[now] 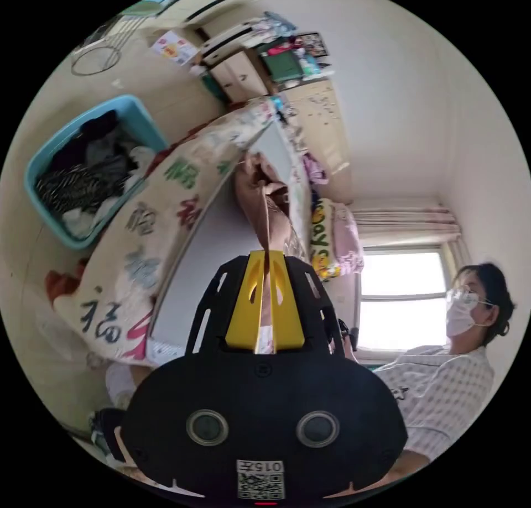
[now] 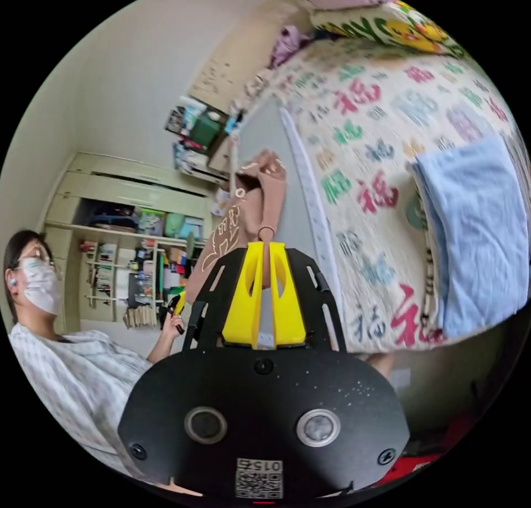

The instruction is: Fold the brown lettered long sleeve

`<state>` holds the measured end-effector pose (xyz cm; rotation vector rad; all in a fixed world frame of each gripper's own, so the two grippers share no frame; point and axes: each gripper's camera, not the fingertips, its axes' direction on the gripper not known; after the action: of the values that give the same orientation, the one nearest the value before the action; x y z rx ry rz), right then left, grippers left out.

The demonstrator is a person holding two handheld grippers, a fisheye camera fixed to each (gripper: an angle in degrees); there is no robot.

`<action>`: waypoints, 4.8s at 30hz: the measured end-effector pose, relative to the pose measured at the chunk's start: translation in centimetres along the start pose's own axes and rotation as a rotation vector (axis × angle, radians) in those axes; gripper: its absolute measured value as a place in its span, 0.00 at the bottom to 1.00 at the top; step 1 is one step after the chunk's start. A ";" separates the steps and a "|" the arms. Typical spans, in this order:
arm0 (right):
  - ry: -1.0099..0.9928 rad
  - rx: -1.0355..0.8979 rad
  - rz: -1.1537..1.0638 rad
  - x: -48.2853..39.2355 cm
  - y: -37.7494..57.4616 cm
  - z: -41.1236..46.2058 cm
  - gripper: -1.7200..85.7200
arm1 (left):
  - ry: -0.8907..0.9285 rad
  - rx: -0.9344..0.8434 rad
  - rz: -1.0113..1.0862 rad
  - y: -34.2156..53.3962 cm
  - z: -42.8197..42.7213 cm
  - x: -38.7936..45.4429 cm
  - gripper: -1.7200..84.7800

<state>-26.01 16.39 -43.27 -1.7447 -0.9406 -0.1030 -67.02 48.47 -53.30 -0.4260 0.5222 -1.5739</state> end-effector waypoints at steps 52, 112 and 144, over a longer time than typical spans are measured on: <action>-0.065 -0.088 -0.529 -48.0 -59.4 14.7 0.15 | 0.081 -0.070 0.490 -19.1 39.5 8.6 0.02; 0.135 0.412 0.008 -12.3 -43.3 -20.8 0.04 | -0.703 0.241 0.429 -23.3 26.9 10.6 0.03; 0.701 -0.223 -0.470 -42.2 -54.4 23.5 0.01 | -0.721 -0.237 0.588 -27.6 45.3 5.9 0.02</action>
<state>-97.83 18.20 -31.80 -1.4757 -0.8007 -1.0853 -64.66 40.18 -0.57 -0.8828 0.2310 -0.7172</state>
